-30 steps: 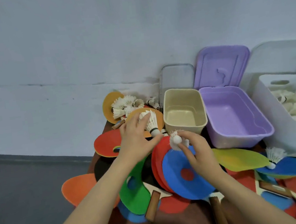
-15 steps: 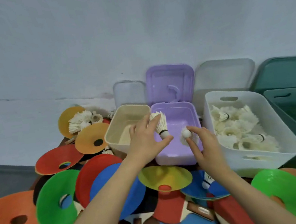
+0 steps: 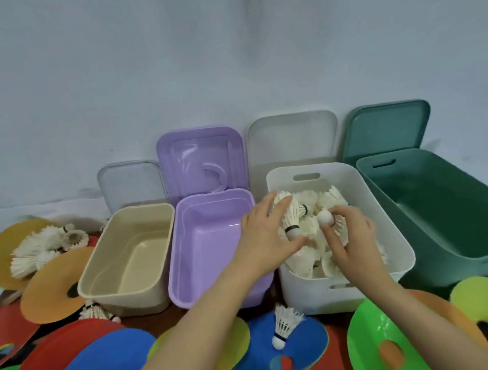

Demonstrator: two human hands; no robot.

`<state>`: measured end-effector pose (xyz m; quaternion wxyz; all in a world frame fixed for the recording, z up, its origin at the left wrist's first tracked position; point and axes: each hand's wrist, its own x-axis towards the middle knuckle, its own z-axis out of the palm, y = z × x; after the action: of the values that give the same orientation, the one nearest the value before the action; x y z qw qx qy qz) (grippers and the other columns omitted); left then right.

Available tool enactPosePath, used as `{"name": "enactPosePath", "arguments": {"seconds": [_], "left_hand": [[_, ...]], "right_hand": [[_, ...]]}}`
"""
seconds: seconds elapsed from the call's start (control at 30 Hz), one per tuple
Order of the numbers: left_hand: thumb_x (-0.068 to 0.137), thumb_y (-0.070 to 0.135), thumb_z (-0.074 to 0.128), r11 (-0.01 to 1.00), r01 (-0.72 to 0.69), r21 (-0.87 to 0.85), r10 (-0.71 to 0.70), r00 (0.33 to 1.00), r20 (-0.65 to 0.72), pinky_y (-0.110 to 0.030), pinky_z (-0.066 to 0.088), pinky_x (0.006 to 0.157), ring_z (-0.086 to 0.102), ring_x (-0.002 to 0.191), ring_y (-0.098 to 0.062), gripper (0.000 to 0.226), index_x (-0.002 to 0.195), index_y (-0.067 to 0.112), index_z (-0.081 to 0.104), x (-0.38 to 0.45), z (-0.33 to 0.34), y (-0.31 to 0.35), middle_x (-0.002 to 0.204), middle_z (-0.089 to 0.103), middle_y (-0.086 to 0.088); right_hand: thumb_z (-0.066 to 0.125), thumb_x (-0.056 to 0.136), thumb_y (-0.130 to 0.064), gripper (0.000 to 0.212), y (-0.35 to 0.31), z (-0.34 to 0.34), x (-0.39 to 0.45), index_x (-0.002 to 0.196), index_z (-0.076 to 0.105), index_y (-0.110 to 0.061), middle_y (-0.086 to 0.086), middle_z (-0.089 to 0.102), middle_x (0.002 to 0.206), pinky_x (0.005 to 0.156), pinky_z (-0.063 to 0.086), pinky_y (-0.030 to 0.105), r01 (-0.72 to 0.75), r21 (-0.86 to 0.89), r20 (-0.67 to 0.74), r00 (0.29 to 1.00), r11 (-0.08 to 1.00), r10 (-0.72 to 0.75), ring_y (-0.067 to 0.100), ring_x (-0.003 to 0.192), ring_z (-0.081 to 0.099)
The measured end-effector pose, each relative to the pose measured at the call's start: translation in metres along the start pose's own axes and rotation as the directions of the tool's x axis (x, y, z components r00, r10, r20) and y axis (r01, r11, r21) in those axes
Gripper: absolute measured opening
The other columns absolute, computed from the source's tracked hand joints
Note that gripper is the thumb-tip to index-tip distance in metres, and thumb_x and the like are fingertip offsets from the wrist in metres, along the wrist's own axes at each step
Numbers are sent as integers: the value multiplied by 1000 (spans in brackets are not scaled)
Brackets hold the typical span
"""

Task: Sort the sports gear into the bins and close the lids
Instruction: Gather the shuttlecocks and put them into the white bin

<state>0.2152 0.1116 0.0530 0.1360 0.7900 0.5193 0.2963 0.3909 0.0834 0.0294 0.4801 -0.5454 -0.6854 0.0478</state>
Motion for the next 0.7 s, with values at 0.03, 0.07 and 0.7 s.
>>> {"name": "enactPosePath", "arguments": {"seconds": [0.03, 0.07, 0.7], "left_hand": [[71, 50, 63, 1000, -15, -12, 15, 1000, 27, -36, 16, 108, 20, 140, -20, 82, 143, 27, 32, 7, 8, 2, 153, 20, -2], [70, 49, 61, 1000, -26, -7, 26, 998, 58, -36, 15, 109, 18, 141, -19, 84, 144, 27, 29, 12, 16, 2, 154, 18, -2], [99, 38, 25, 903, 118, 412, -275, 898, 345, -47, 1, 115, -6, 144, -22, 58, 149, 13, 8, 34, 62, -28, 157, -9, 3]], "right_hand": [[52, 90, -27, 19, 7, -3, 6, 106, 54, -15, -2, 55, 104, 88, 35, 35, 10, -49, -5, 1000, 999, -10, 11, 99, 48], [50, 90, -26, 20, 16, -5, 10, 106, 54, -16, 2, 55, 110, 90, 38, 39, 11, -107, -8, 1000, 994, -12, 18, 105, 50], [11, 101, -45, 53, 75, 1, 12, 150, 4, -28, 0, -8, 158, 116, -6, 37, -27, -520, 707, 547, 854, 448, 17, 144, -13]]}}
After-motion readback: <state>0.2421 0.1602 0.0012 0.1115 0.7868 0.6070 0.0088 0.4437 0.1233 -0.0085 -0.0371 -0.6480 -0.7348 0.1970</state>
